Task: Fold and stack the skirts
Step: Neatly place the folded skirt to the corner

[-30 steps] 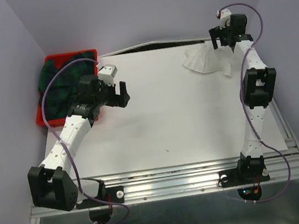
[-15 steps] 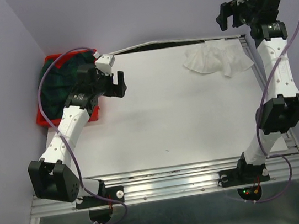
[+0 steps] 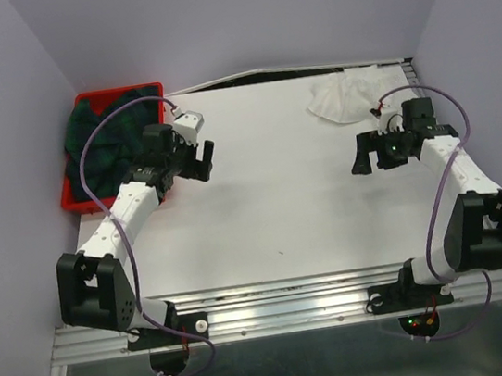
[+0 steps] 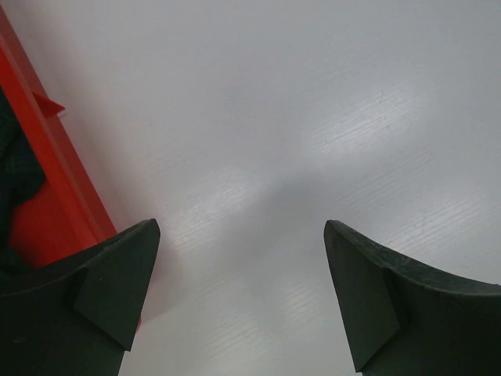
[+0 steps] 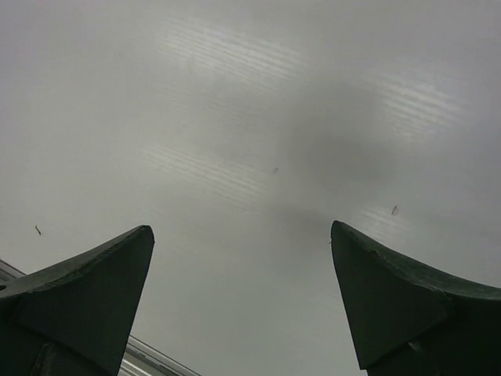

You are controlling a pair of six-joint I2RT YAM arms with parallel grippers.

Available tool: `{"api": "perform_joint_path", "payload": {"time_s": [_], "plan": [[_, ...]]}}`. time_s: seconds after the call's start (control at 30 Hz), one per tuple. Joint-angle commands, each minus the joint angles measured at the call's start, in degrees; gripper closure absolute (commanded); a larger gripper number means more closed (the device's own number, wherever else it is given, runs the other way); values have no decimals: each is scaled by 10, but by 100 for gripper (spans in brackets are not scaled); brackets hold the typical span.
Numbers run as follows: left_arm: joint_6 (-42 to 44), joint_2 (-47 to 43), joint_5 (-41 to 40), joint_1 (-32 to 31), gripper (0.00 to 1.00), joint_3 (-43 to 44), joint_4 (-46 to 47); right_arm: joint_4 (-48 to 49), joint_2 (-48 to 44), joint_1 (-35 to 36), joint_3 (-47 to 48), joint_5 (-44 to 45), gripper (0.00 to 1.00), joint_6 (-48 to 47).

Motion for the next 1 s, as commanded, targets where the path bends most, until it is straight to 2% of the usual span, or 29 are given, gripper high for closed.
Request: {"api": "perform_joint_path", "payload": {"time_s": [0.0,0.13,0.6,0.97], "plan": [[12,-48,-8,-1,2,-39,33,36,-49,-1,-41,-6,0,24],[11,-80,-2,-1,2,-66,37,48,-50,-1,-53,-11,0,38],[-3,-88,-1,0,2,-48,6,56,-54,-1,-68,-7,0,39],[-3,-103,-12,1,2,-68,27,63,-52,-1,-70,-9,0,45]]}}
